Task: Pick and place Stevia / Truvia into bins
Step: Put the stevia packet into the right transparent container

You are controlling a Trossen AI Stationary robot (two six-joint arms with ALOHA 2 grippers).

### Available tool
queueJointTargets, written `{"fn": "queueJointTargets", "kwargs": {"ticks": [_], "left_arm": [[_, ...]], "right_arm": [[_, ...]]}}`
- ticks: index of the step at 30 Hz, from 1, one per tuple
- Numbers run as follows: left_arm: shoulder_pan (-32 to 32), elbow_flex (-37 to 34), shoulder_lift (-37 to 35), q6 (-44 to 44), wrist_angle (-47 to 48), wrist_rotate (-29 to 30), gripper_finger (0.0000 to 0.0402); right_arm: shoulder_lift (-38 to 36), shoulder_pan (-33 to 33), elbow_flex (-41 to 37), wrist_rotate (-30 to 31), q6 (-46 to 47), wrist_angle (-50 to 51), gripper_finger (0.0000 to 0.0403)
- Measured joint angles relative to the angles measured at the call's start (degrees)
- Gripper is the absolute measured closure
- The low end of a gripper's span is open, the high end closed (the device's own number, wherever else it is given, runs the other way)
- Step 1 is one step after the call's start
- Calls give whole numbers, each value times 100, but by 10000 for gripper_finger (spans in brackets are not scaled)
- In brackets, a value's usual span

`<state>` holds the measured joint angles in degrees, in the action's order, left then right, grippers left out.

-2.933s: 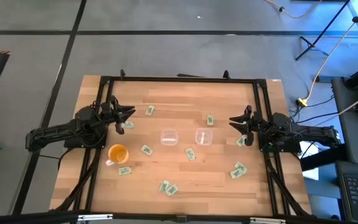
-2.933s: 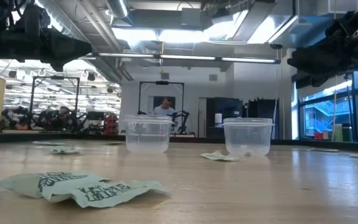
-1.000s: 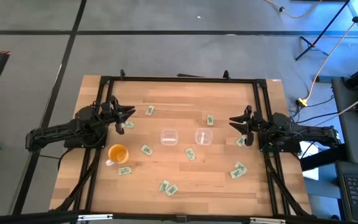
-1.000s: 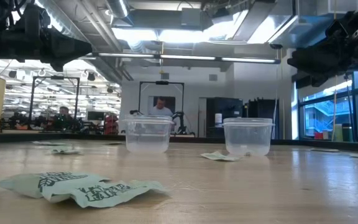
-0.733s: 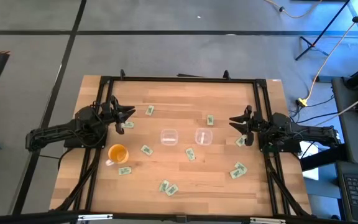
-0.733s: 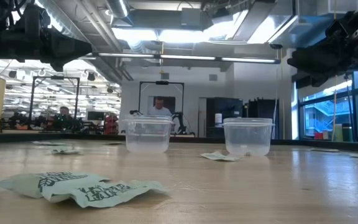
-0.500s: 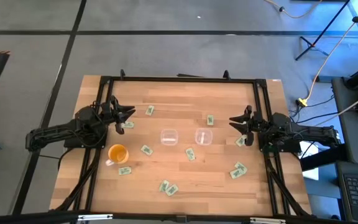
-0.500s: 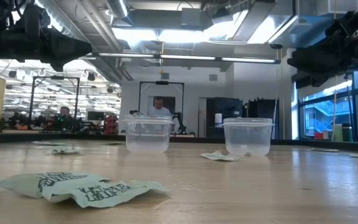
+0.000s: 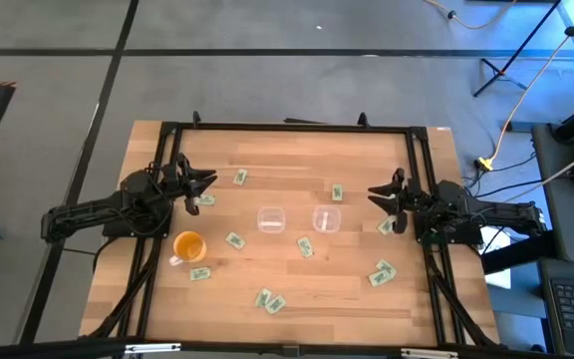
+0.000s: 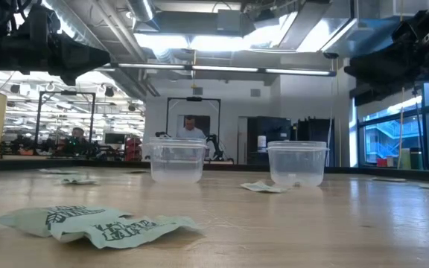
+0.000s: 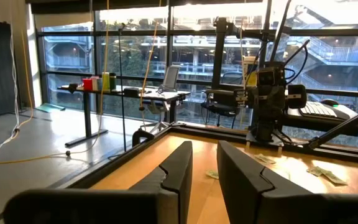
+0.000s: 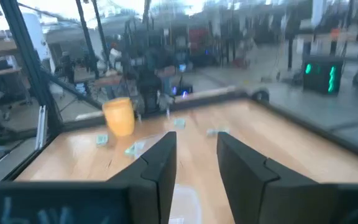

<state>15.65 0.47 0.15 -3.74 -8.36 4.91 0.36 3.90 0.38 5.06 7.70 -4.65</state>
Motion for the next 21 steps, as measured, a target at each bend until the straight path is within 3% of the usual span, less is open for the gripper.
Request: {"fn": "queueJointTargets", "kwargs": {"ticks": [21], "left_arm": [[-1, 0, 1, -1, 0, 0, 331]], "right_arm": [[0, -1, 2, -15, -341, -647, 283]]}}
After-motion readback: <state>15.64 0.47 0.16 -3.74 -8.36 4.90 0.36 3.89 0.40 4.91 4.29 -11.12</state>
